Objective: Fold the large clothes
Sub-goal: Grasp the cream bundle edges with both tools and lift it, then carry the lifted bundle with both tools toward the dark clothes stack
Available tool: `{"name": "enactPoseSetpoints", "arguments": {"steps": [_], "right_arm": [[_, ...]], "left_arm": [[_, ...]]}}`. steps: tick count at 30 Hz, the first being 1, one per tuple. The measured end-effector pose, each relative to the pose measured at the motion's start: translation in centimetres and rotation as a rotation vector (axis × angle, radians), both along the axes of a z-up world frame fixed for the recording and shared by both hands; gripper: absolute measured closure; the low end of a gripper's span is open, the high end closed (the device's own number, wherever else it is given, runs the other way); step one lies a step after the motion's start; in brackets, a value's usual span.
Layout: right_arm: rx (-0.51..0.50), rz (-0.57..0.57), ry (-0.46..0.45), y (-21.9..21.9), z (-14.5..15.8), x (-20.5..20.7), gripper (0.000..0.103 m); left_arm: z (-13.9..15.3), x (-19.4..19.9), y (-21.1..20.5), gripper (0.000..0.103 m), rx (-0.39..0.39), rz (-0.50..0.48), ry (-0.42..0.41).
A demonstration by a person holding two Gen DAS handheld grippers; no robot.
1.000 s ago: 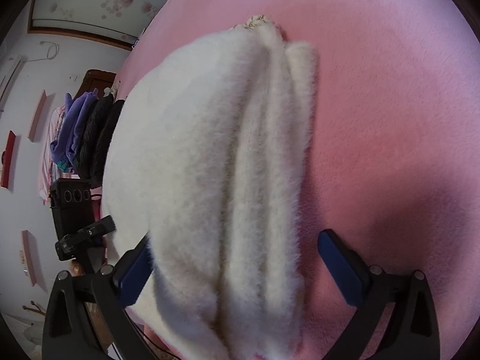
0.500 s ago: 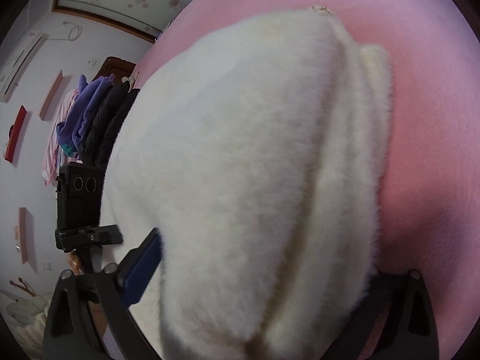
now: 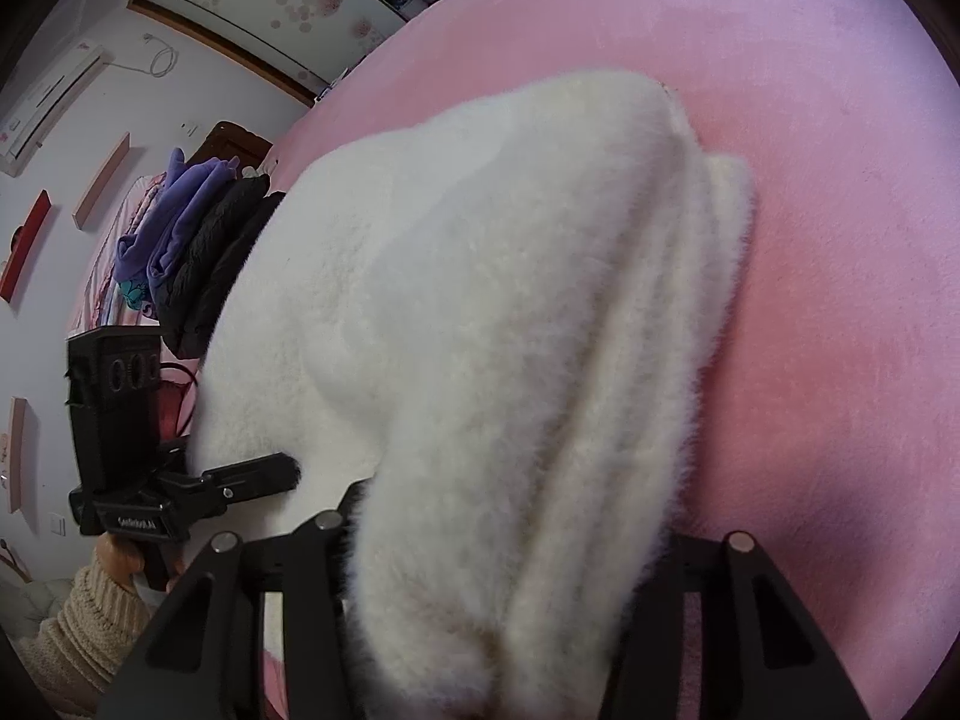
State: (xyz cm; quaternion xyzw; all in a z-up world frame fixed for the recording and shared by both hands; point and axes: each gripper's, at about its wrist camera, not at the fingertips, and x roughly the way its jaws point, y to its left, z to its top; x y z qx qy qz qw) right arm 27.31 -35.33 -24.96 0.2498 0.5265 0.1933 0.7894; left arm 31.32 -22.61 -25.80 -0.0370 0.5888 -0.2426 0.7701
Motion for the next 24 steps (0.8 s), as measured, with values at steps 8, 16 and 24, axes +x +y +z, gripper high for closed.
{"name": "enactPoseSetpoints", "arguments": {"steps": [8,16,24], "right_arm": [[0.007,-0.007,-0.021,0.8,1.9,-2.4,0.060],[0.034,-0.005,-0.007,3.6,3.9,-6.1,0.061],[0.042,0.068,-0.057,10.6,9.9,-9.2,0.061]], "left_arm": [[1.7,-2.0,0.1,0.030,0.029,-0.019,-0.025],[5.0,-4.8,2.1,0.031,0.035,-0.017,-0.020],[11.0,-9.3,9.5,0.031,-0.001,0.044,-0.035]]}}
